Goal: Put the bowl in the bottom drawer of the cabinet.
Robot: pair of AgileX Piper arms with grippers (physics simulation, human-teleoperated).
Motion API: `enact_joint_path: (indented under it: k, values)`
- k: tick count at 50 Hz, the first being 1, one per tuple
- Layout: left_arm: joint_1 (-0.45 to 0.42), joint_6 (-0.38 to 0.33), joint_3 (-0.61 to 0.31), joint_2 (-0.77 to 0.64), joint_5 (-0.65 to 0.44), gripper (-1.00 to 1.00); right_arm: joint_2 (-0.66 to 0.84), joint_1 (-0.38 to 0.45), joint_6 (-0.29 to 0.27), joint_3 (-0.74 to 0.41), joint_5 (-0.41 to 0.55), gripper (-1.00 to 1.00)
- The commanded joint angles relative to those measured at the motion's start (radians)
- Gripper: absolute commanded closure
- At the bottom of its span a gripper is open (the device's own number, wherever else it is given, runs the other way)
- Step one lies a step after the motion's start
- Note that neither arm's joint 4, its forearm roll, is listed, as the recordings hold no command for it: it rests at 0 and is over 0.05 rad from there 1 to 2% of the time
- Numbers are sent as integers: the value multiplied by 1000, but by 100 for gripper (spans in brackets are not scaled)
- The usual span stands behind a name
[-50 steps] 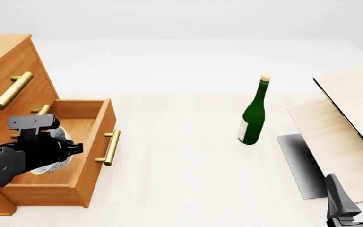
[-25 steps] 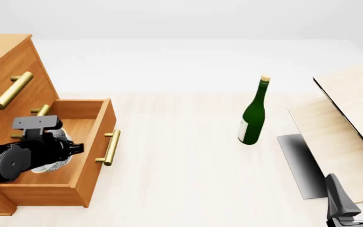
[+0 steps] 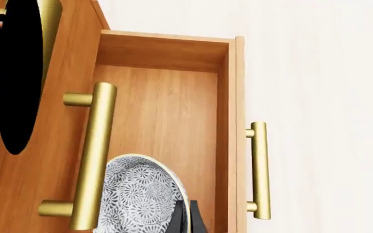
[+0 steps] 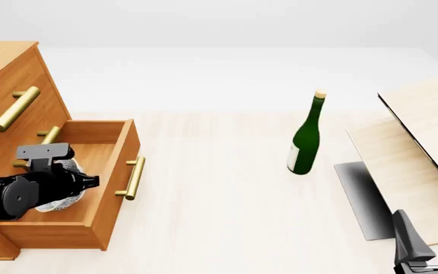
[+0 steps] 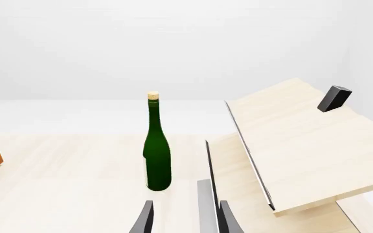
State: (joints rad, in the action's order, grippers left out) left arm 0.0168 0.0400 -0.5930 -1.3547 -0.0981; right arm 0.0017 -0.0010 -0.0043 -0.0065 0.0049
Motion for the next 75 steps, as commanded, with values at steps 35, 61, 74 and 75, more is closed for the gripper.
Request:
enact_joint_path:
  k: [35,61,74,75]
  values:
    - [22,2,-18,-32,27,-100,0,0,0,0,0,-100]
    - [-30,52,-71,39,-14,-100,0,0,0,0,0,-100]
    - [-27,36,-107,97,-56,-100,0,0,0,0,0,-100]
    - [-28,36,-120,103,-69,-100,0,0,0,0,0,-100]
